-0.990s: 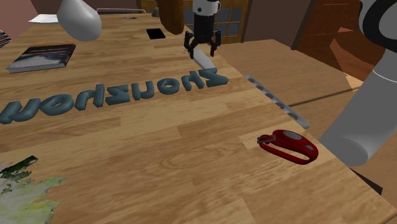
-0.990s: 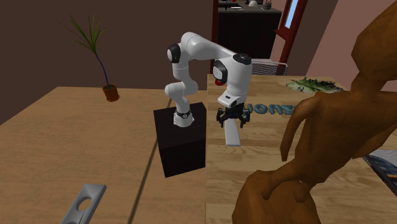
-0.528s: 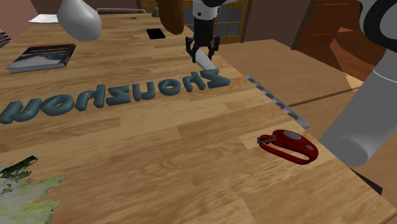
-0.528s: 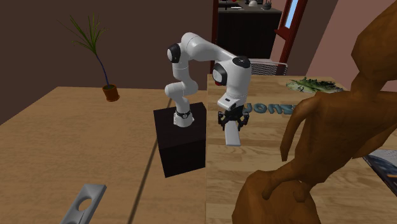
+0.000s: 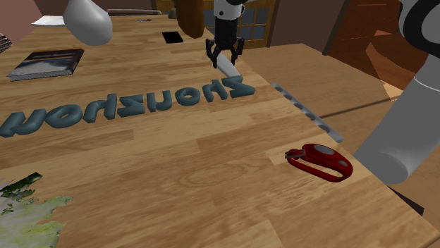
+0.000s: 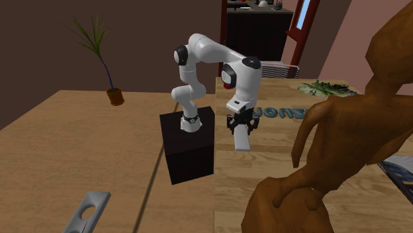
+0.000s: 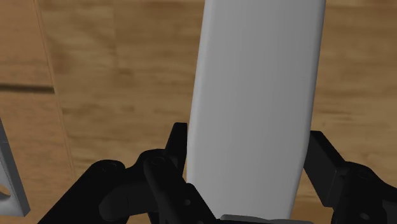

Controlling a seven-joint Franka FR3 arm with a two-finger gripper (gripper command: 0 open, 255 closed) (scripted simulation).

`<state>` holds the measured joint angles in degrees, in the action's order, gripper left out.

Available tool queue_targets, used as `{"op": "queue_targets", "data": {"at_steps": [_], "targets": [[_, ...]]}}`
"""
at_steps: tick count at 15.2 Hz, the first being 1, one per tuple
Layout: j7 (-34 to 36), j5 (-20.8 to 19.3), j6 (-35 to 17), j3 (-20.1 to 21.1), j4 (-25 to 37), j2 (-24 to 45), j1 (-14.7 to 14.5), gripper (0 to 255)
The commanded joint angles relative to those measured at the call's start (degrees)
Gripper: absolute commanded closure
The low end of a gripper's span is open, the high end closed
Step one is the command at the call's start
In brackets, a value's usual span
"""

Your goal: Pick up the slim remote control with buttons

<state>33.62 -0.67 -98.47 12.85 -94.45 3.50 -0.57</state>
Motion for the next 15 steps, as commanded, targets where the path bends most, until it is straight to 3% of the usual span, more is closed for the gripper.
{"op": "queue_targets", "data": {"at_steps": [1,15], "targets": [[0.00,-0.04,1.38,0.01,1.56,0.20,-0.02,255],[0.36,-0.61,11.61,0.22,14.20,2.68,-0.38,255]]}}
